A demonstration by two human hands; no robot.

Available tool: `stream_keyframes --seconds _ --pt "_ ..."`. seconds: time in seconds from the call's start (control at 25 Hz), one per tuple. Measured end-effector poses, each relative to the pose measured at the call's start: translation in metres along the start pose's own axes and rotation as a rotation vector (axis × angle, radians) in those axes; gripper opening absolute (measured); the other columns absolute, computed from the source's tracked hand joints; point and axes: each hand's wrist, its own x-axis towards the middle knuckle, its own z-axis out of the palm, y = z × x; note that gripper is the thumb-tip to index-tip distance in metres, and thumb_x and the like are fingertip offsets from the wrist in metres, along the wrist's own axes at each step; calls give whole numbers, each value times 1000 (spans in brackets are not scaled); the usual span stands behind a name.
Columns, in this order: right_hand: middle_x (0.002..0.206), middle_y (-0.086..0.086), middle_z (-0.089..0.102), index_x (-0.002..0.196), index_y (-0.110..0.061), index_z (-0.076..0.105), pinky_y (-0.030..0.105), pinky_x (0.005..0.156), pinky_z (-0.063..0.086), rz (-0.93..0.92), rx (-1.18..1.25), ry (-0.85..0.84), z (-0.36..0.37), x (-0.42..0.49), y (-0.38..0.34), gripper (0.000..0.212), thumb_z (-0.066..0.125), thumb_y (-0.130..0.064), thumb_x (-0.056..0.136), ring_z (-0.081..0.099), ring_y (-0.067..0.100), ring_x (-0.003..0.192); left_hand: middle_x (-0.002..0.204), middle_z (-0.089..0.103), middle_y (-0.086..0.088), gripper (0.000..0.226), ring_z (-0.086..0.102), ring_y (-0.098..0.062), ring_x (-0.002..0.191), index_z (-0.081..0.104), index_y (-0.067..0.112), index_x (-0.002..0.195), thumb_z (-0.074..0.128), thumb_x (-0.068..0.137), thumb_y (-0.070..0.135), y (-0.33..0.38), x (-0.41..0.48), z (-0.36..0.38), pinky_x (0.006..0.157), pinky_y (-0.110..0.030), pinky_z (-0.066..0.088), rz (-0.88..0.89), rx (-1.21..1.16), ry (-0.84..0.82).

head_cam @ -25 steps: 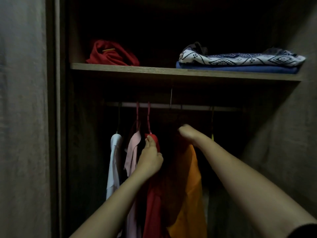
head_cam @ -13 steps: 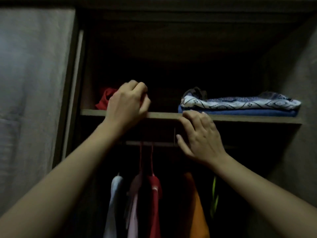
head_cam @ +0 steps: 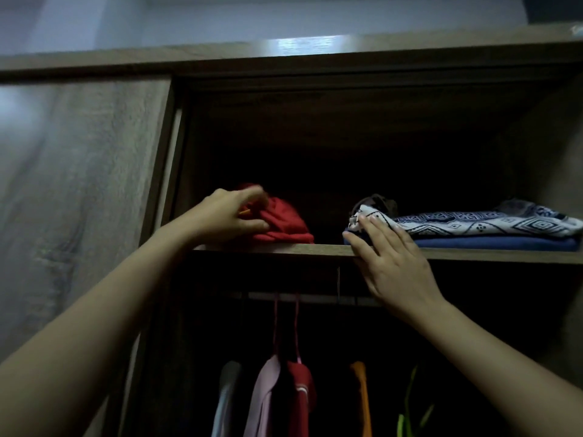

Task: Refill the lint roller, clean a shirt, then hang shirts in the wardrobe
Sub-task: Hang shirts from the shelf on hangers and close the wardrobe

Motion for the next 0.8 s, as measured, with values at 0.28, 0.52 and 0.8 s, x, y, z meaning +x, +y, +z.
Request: stream_keyframes --seconds 0.28,0.52,0.8 --pt "157 -2 12 145 -36 13 31 115 -7 93 419 -183 -34 0 -27 78 27 -69 76 3 12 145 145 37 -13 95 42 -30 130 17 54 137 72 60 65 -5 -26 -7 108 -40 37 -60 -51 -44" --pt "157 -2 -5 139 -47 -7 50 114 2 51 657 -151 -94 12 -93 107 57 -75 58 -1 19 145 101 63 5 67 63 -3 88 43 51 117 74 66 20 14 -76 -16 76 -15 51 113 -311 212" --pt "106 -4 59 125 -38 40 33 79 53 109 1005 90 -147 -18 -136 60 70 -42 73 61 11 94 108 65 11 68 67 -13 98 46 43 121 76 61 36 41 -176 -39 73 -27 57 111 -953 26"
